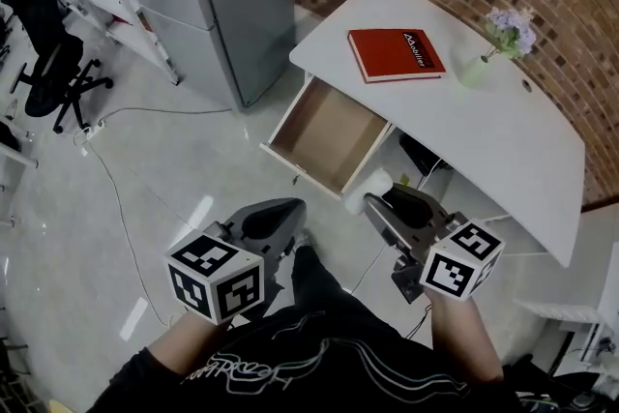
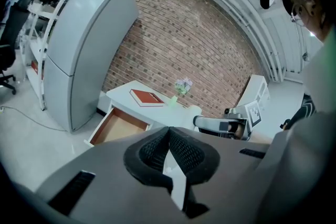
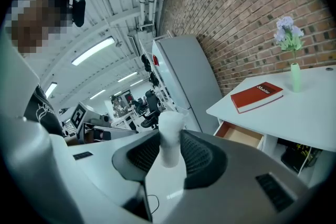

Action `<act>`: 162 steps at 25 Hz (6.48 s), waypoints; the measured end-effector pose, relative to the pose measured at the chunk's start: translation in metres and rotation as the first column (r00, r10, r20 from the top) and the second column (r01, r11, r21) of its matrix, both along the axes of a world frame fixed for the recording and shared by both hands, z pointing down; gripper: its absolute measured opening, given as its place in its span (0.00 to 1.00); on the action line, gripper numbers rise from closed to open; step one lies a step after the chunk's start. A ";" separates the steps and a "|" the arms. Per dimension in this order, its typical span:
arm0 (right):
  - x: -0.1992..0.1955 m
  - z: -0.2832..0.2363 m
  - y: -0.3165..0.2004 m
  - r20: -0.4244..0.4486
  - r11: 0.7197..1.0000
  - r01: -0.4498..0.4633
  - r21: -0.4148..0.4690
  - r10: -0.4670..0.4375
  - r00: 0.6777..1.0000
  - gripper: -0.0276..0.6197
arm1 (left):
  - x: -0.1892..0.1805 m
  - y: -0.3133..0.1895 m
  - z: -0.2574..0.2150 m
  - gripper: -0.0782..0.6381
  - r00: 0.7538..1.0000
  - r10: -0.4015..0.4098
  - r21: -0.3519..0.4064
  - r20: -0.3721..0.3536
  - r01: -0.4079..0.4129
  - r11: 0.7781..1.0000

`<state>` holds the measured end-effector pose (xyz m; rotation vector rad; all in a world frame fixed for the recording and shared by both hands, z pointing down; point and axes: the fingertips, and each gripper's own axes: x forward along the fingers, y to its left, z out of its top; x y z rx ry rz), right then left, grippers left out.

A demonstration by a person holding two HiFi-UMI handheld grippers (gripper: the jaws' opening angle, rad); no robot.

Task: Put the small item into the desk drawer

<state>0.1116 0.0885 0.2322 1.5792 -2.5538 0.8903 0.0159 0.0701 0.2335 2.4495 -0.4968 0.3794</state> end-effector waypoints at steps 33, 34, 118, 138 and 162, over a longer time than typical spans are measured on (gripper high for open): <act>-0.005 0.247 -0.290 -0.145 0.918 0.197 -0.345 -0.260 0.955 0.25 | -0.038 -0.250 0.178 0.14 0.954 -0.249 -0.262 0.166 0.287 0.921; -0.006 0.255 -0.293 -0.159 0.912 0.204 -0.356 -0.274 0.949 0.25 | -0.041 -0.254 0.182 0.14 0.951 -0.257 -0.266 0.169 0.295 0.918; -0.021 0.051 -0.139 -0.104 0.976 0.219 -0.013 -0.219 0.970 0.29 | -0.038 -0.126 0.057 0.14 0.977 -0.207 -0.080 0.045 0.210 0.975; -0.065 -0.097 0.044 -0.003 0.944 0.168 0.286 -0.174 0.985 0.13 | -0.029 0.031 -0.100 0.14 0.995 0.032 0.219 -0.090 -0.011 0.976; -0.067 -0.095 0.064 -0.053 0.959 0.135 0.250 -0.126 0.991 0.12 | -0.025 0.051 -0.095 0.14 0.991 0.061 0.196 -0.123 -0.037 0.980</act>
